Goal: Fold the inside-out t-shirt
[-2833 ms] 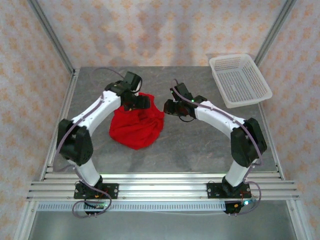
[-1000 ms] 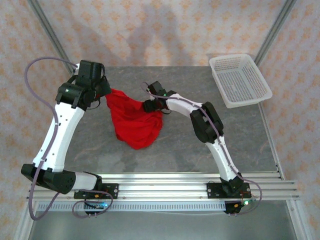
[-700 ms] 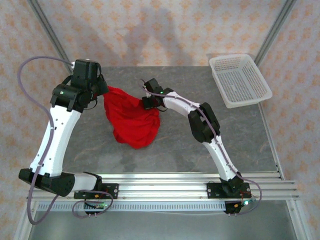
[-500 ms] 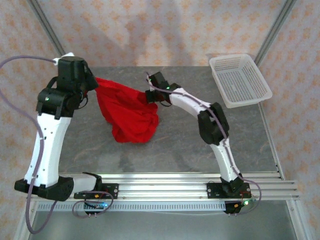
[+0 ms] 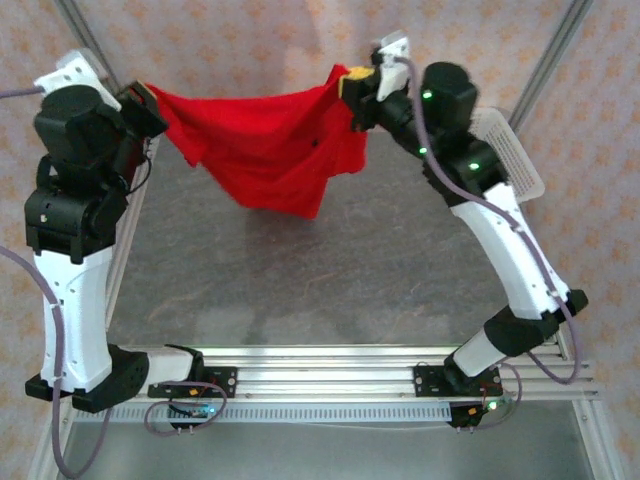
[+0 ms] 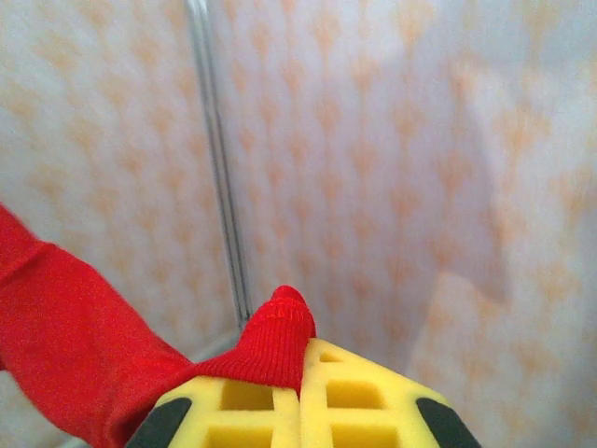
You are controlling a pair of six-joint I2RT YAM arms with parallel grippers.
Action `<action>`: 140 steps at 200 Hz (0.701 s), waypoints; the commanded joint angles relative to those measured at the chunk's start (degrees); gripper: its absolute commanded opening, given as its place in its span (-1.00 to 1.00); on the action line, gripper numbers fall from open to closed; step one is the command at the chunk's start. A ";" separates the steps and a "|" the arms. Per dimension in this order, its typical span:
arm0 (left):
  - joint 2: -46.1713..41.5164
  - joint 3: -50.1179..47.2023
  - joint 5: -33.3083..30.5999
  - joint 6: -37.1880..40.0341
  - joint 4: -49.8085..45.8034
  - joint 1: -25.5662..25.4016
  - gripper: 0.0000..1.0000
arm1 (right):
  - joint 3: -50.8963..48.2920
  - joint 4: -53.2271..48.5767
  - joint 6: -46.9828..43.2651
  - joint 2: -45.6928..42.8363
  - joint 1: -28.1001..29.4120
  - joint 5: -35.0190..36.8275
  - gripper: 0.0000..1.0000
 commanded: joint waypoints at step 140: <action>1.85 -33.03 -6.00 -14.17 -7.64 4.27 -1.00 | 19.27 -39.32 11.95 33.11 -3.75 -7.56 -1.00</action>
